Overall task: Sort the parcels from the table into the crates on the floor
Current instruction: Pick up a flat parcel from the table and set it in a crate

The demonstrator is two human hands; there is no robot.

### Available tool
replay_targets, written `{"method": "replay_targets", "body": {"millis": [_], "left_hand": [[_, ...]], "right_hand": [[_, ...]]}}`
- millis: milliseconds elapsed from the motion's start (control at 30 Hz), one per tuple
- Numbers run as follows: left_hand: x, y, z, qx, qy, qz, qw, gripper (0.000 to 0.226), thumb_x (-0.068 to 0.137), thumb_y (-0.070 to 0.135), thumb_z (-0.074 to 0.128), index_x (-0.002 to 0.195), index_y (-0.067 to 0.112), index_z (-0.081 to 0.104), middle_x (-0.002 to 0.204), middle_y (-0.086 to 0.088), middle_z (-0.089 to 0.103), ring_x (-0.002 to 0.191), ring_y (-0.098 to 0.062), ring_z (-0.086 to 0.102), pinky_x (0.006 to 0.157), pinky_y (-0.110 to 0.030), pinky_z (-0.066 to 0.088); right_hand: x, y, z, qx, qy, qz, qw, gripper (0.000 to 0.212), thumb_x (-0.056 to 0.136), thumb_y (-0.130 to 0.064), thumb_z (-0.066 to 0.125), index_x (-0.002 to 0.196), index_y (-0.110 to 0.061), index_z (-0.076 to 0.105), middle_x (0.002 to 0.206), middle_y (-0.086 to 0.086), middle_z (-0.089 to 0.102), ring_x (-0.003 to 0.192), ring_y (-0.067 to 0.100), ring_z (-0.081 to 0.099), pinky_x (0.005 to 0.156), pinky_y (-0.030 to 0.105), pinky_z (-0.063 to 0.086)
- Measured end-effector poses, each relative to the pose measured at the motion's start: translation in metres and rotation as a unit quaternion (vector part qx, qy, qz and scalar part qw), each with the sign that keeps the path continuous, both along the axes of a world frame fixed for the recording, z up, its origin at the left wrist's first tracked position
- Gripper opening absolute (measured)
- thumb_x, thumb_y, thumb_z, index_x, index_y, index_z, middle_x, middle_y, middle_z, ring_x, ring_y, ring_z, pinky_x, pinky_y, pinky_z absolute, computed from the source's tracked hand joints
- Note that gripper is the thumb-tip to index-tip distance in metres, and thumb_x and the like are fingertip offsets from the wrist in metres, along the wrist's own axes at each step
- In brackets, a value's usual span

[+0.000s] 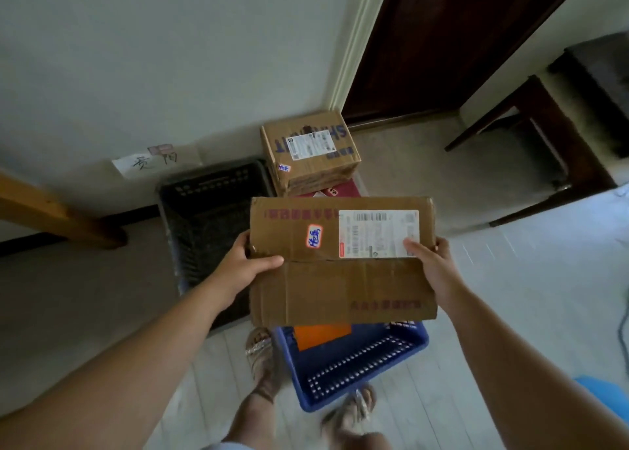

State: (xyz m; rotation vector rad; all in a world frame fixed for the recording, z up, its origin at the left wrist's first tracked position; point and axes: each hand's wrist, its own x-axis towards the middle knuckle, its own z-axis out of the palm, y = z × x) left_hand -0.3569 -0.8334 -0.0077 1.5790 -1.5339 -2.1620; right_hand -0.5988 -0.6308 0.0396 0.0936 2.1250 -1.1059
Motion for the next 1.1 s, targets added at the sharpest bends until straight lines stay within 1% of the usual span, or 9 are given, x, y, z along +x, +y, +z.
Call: {"method": "replay_targets", "body": {"millis": [167, 267, 400, 467, 733, 867, 1000, 1033, 1100], "left_hand": [[-0.042, -0.018, -0.035, 0.017, -0.027, 0.030, 0.999, 0.076, 0.075, 0.028, 0.077, 0.138, 0.029, 0.034, 0.098, 0.013, 0.054, 0.086, -0.005, 0.054, 0.064, -0.021, 0.042], [-0.065, -0.021, -0.062, 0.023, -0.041, 0.071, 0.996, 0.069, 0.077, 0.030, 0.075, 0.137, 0.028, 0.039, 0.099, 0.011, 0.056, 0.083, -0.004, 0.053, 0.063, -0.019, 0.041], [-0.099, -0.032, -0.099, 0.014, -0.046, 0.092, 0.995, 0.064, 0.078, 0.036, 0.073, 0.134, 0.030, 0.042, 0.110, 0.008, 0.056, 0.086, -0.005, 0.052, 0.066, -0.020, 0.040], [-0.113, -0.039, -0.116, 0.003, -0.048, 0.112, 0.993, 0.061, 0.079, 0.036, 0.072, 0.132, 0.031, 0.043, 0.102, 0.012, 0.056, 0.083, -0.002, 0.052, 0.064, -0.019, 0.039], [-0.134, -0.049, -0.160, -0.067, -0.067, 0.117, 0.989, 0.060, 0.082, 0.042, 0.068, 0.135, 0.026, 0.045, 0.108, 0.012, 0.055, 0.101, -0.010, 0.053, 0.070, -0.015, 0.039], [-0.135, -0.048, -0.166, -0.087, -0.081, 0.111, 0.987, 0.064, 0.083, 0.046, 0.065, 0.138, 0.025, 0.042, 0.113, 0.010, 0.053, 0.100, -0.009, 0.051, 0.077, -0.019, 0.039], [-0.136, -0.040, -0.156, -0.072, -0.103, 0.086, 0.988, 0.068, 0.084, 0.051, 0.061, 0.141, 0.022, 0.036, 0.130, 0.001, 0.051, 0.111, -0.017, 0.050, 0.083, -0.028, 0.038], [-0.136, -0.038, -0.151, -0.074, -0.107, 0.081, 0.988, 0.068, 0.084, 0.051, 0.061, 0.141, 0.021, 0.036, 0.134, 0.000, 0.050, 0.114, -0.018, 0.050, 0.084, -0.028, 0.038], [-0.131, -0.036, -0.133, -0.081, -0.107, 0.078, 0.988, 0.072, 0.084, 0.050, 0.061, 0.143, 0.020, 0.032, 0.140, -0.003, 0.047, 0.118, -0.019, 0.048, 0.085, -0.026, 0.037]], "right_hand": [[-0.059, -0.046, -0.039, 0.036, -0.004, 0.057, 0.998, 0.047, 0.083, -0.038, 0.068, 0.120, -0.025, 0.042, 0.108, 0.000, 0.061, 0.094, 0.021, 0.062, 0.081, 0.046, 0.054], [-0.095, -0.075, -0.063, 0.056, -0.020, 0.113, 0.992, 0.048, 0.082, -0.039, 0.068, 0.121, -0.028, 0.042, 0.105, -0.003, 0.060, 0.090, 0.019, 0.061, 0.067, 0.036, 0.051], [-0.140, -0.107, -0.101, 0.061, -0.015, 0.166, 0.984, 0.042, 0.083, -0.040, 0.068, 0.116, -0.031, 0.043, 0.103, -0.004, 0.061, 0.090, 0.020, 0.064, 0.065, 0.035, 0.052], [-0.157, -0.121, -0.121, 0.065, -0.010, 0.189, 0.980, 0.042, 0.085, -0.041, 0.066, 0.118, -0.030, 0.043, 0.105, -0.004, 0.061, 0.091, 0.020, 0.063, 0.069, 0.036, 0.052], [-0.187, -0.147, -0.180, 0.080, 0.031, 0.233, 0.969, 0.049, 0.084, -0.047, 0.065, 0.125, -0.027, 0.045, 0.112, -0.001, 0.059, 0.096, 0.022, 0.060, 0.085, 0.045, 0.052], [-0.191, -0.149, -0.182, 0.078, 0.037, 0.242, 0.966, 0.057, 0.083, -0.047, 0.067, 0.131, -0.028, 0.043, 0.116, -0.002, 0.060, 0.100, 0.022, 0.060, 0.086, 0.045, 0.052], [-0.175, -0.145, -0.171, 0.131, 0.101, 0.275, 0.947, 0.067, 0.089, -0.046, 0.060, 0.145, -0.026, 0.029, 0.130, 0.007, 0.053, 0.100, 0.023, 0.054, 0.074, 0.036, 0.045], [-0.170, -0.145, -0.164, 0.146, 0.118, 0.280, 0.941, 0.071, 0.090, -0.045, 0.058, 0.148, -0.028, 0.022, 0.135, 0.009, 0.050, 0.105, 0.026, 0.054, 0.076, 0.037, 0.046], [-0.156, -0.144, -0.142, 0.165, 0.141, 0.282, 0.935, 0.076, 0.091, -0.045, 0.057, 0.151, -0.031, 0.012, 0.143, 0.012, 0.042, 0.121, 0.034, 0.048, 0.089, 0.047, 0.049]]}}
